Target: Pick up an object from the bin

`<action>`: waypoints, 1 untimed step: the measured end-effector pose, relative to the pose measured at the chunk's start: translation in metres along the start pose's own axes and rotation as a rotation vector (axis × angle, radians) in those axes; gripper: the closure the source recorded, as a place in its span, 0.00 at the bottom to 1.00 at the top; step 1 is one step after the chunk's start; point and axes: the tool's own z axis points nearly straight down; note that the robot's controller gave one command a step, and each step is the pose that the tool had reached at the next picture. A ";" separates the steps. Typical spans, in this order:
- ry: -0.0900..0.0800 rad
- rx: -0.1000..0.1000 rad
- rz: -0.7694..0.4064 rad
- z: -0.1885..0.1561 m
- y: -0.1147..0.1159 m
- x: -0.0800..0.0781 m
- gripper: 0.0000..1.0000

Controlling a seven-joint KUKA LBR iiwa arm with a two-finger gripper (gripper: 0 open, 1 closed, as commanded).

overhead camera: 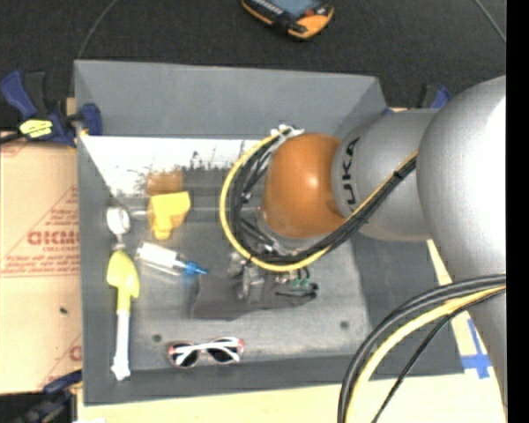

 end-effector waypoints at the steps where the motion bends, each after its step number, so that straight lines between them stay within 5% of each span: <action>1: 0.000 0.000 0.000 -0.002 0.000 0.000 1.00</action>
Offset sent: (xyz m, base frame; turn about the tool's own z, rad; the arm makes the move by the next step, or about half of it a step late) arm 0.0000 0.0000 0.0315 0.0001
